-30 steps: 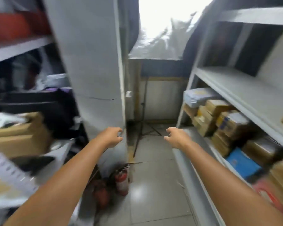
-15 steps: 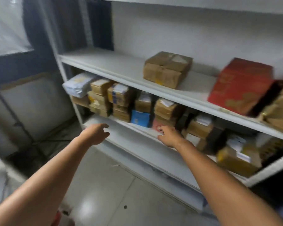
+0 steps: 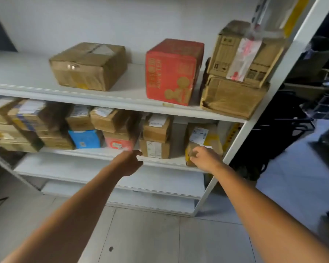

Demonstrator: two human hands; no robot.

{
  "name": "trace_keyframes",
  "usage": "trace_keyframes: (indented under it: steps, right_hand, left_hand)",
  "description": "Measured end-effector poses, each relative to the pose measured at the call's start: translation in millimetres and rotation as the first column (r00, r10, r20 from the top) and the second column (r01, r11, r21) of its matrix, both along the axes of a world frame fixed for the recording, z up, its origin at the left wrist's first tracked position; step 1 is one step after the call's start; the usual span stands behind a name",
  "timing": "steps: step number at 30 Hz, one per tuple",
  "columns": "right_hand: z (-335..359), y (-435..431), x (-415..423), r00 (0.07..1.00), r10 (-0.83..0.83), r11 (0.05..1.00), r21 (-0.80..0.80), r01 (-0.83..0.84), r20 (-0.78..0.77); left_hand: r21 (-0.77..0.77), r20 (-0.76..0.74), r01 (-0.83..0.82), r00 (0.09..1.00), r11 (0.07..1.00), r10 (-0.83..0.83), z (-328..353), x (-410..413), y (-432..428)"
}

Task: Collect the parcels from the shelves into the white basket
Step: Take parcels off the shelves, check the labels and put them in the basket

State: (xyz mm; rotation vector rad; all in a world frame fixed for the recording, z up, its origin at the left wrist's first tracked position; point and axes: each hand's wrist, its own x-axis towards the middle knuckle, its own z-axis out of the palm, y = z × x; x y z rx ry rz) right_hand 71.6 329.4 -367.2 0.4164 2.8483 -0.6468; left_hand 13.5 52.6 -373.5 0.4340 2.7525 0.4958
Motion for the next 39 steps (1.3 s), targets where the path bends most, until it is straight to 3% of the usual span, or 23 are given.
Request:
trace_keyframes:
  steps: [8, 12, 18, 24, 28, 35, 37, 39]
  right_hand:
    - [-53.4, 68.1, -23.1, 0.974, -0.22, 0.975, -0.016, 0.22, -0.054]
    - [-80.5, 92.7, -44.5, 0.948, -0.298, 0.954, -0.011, 0.299, -0.11]
    - [-109.1, 115.1, -75.7, 0.908, -0.376, 0.926, -0.03, 0.378, -0.186]
    - [-125.8, 114.7, -96.7, 0.871, -0.408, 0.892, 0.082, 0.444, -0.275]
    - [-130.3, 118.2, -103.2, 0.874, -0.457, 0.887, -0.01, 0.462, -0.167]
    - [-133.7, 106.0, -94.2, 0.849, -0.522, 0.852, -0.102, 0.514, -0.083]
    - [-140.5, 97.4, -82.7, 0.833, -0.548, 0.822, -0.237, 0.519, -0.074]
    - [-146.9, 87.8, -69.0, 0.775, -0.631, 0.688, -0.494, 0.531, -0.046]
  left_hand:
    - [0.087, 0.072, 0.171, 0.982, 0.981, -0.177, -75.7, -61.6, 113.3]
    - [0.238, 0.052, 0.173, 0.98, 0.956, -0.19, -110.4, -92.2, 164.4]
    - [0.388, 0.127, 0.116, 0.976, 0.914, -0.178, -145.0, -127.7, 221.1]
    - [0.538, 0.375, -0.112, 0.919, 0.835, -0.118, -158.6, -137.6, 250.2]
    - [0.604, 0.501, -0.242, 0.857, 0.759, -0.125, -161.5, -137.9, 253.5]
    - [0.66, 0.557, -0.292, 0.808, 0.692, -0.19, -158.1, -137.4, 224.4]
    - [0.661, 0.589, -0.332, 0.786, 0.673, -0.19, -157.0, -134.2, 212.0]
    - [0.656, 0.606, -0.359, 0.774, 0.664, -0.181, -155.4, -126.6, 200.5]
